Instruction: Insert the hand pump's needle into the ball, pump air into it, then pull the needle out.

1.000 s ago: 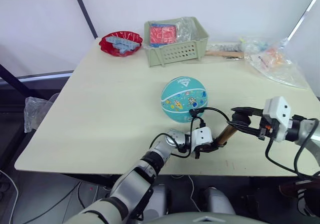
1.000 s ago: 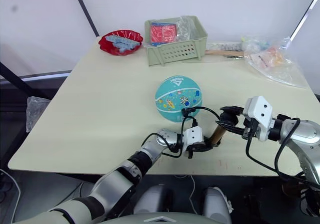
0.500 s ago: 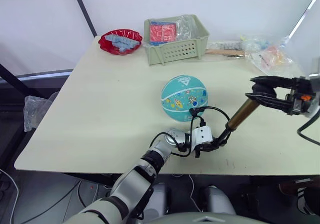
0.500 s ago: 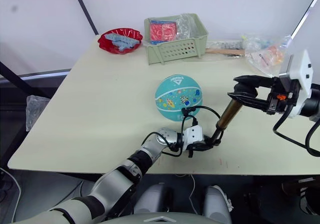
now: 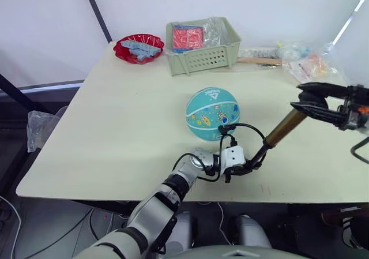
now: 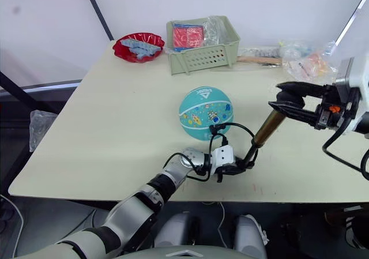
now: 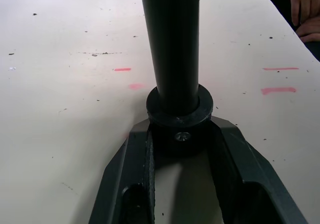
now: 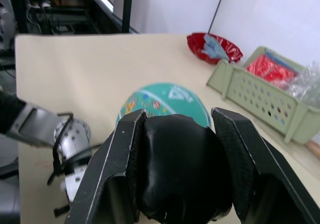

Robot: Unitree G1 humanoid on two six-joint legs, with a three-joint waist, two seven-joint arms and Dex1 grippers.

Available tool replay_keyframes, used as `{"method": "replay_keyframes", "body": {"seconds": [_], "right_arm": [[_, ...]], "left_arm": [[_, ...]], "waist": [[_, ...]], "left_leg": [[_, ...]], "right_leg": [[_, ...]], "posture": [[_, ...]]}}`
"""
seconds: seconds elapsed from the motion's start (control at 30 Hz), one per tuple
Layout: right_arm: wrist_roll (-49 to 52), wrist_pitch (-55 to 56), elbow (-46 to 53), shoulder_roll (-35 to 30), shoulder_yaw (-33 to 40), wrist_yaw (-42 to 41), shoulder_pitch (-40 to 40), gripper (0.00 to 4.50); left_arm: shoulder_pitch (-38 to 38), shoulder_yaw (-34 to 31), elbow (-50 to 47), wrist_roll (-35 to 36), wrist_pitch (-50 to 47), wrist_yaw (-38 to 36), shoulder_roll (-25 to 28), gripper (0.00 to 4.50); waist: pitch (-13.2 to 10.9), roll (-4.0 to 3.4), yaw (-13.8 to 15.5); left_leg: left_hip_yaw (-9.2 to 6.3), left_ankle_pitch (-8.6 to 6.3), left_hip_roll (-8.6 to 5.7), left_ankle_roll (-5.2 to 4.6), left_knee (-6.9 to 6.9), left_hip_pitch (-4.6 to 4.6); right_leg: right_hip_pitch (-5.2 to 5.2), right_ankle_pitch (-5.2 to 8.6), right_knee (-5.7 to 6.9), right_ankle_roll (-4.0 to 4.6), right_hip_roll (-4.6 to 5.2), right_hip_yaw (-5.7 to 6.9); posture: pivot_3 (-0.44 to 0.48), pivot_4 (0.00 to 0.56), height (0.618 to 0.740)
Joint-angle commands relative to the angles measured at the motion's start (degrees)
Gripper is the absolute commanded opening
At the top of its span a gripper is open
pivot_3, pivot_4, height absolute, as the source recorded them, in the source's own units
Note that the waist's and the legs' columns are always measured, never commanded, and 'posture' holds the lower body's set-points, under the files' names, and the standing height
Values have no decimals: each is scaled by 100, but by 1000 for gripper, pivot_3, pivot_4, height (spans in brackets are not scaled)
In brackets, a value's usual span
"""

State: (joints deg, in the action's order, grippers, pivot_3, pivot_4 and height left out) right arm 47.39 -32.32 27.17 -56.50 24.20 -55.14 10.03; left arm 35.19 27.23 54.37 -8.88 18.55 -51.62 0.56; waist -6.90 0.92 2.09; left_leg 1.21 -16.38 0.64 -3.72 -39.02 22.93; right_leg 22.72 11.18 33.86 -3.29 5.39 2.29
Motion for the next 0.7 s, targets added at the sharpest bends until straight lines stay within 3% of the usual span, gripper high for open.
{"method": "replay_keyframes", "body": {"seconds": [0.03,0.37,0.7], "right_arm": [[-727,383,37,260,-638,30,-492,1579],[-1875,1475,-386,827,-1723,-1,-1099,1579],[-2301,1818,-515,1085,-2109,70,-1232,1579]], "left_arm": [[-330,205,646,-457,-414,89,272,1085],[-325,209,622,-453,-415,94,283,1085],[-305,196,622,-442,-432,89,285,1085]], "waist": [[19,17,-7],[34,34,-11],[34,30,-2]], "left_leg": [[0,0,0,0,1,-3],[0,-2,0,3,5,-5],[0,-1,0,2,8,-5]], "right_leg": [[-1,0,0,0,0,0],[-2,1,-1,-2,-2,3],[-2,2,-3,-3,-3,6]], "posture": [[0,150,738],[0,150,738],[0,150,738]]}}
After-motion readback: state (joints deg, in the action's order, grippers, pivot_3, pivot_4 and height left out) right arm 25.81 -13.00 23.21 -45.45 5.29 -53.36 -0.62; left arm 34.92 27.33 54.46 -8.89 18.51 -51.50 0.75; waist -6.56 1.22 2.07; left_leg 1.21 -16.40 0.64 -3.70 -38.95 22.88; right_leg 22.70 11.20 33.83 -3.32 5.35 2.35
